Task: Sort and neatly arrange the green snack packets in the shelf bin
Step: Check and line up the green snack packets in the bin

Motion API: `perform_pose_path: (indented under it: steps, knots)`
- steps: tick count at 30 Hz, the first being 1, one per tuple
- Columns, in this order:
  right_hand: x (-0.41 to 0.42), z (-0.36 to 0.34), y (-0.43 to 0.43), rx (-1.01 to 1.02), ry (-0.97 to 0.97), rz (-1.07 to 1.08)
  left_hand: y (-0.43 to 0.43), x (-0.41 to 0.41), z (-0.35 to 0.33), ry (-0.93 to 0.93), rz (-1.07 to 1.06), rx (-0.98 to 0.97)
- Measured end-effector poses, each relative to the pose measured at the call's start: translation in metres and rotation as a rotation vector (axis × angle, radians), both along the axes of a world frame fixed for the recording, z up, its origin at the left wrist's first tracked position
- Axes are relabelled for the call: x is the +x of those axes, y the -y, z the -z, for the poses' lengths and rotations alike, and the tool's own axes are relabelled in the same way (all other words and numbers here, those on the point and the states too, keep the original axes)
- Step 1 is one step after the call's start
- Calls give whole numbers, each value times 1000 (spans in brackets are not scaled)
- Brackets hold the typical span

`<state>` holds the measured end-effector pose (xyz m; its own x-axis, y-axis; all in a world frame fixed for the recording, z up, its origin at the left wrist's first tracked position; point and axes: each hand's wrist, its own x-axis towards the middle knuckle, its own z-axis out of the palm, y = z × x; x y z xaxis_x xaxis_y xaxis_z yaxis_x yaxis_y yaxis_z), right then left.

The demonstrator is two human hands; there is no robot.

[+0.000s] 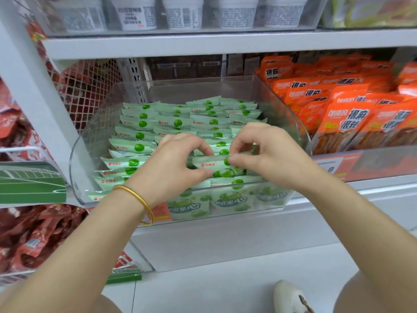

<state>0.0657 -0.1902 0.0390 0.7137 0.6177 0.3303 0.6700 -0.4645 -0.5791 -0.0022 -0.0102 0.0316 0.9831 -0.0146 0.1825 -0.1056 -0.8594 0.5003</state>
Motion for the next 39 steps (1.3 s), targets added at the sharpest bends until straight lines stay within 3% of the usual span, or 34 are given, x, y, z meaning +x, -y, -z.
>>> perform_pose_path:
  steps: [2,4,7,11,16,20,24,29,39]
  knots:
    - [-1,-7,3,197,-121,27,1,0,-2,7,-17,-40]
    - [0,-11,4,349,-191,49,4,0,-8,53,-21,-216]
    - [0,-11,-1,458,-232,59,8,-2,-16,72,-5,-499]
    - [1,-15,-9,615,-244,104,14,3,-19,156,-25,-717]
    - [6,-19,-7,493,-354,30,16,11,-21,243,-113,-889]
    - [13,-14,-9,566,-365,78,18,15,-21,122,-60,-963]
    - [17,-11,-11,641,-422,139,19,18,-17,38,2,-912]
    - [17,-10,-10,642,-577,67,14,18,-12,68,0,-877]
    - [15,-4,-8,667,-540,149,19,15,-13,101,40,-852]
